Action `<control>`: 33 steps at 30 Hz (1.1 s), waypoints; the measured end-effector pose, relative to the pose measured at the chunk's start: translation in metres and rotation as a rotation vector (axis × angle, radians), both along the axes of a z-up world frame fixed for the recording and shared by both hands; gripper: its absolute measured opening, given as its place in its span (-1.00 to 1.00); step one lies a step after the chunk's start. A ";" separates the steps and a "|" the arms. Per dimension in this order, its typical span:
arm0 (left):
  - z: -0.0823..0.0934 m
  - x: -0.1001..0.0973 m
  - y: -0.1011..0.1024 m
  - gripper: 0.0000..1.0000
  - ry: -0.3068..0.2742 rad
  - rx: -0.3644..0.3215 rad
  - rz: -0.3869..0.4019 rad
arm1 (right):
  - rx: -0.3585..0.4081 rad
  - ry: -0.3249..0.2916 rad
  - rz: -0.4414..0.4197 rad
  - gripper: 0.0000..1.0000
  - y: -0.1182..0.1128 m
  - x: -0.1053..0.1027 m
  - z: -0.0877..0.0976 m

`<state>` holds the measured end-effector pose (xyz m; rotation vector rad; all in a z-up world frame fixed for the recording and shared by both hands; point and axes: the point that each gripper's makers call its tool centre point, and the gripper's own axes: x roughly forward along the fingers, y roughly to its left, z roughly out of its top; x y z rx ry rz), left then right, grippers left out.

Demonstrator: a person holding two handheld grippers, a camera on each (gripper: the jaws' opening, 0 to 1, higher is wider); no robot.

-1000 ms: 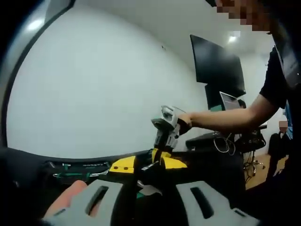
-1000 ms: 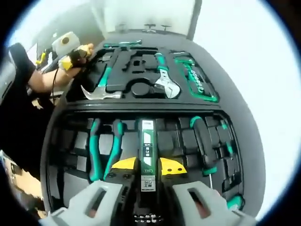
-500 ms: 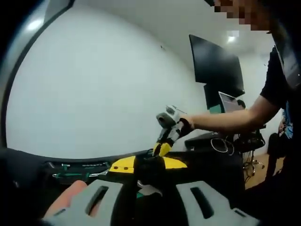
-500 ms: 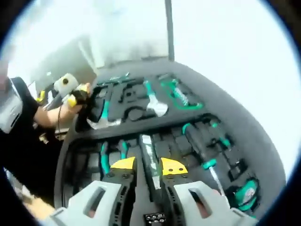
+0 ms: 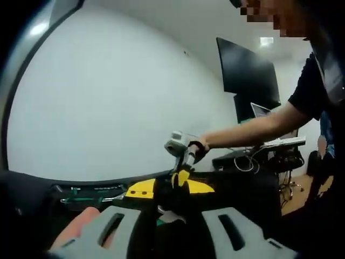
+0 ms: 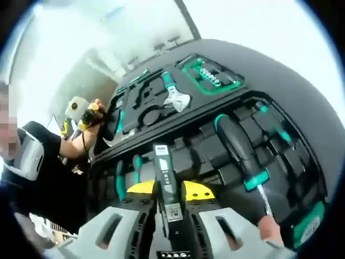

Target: Pick up the tools and put them into their designated positions in the toolbox.

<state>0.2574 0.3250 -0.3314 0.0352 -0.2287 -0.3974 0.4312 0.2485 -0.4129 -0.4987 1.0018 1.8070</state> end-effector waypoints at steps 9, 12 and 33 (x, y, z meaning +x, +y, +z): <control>0.000 0.000 0.001 -0.59 0.002 -0.007 -0.001 | -0.144 0.078 0.085 -0.70 0.004 0.000 -0.006; 0.000 0.000 0.001 -0.59 0.003 -0.008 -0.001 | -0.136 0.041 0.125 -0.70 0.003 -0.001 -0.006; -0.001 -0.001 -0.001 -0.59 0.004 0.003 0.003 | -0.088 -0.121 0.109 -0.72 -0.012 0.002 0.014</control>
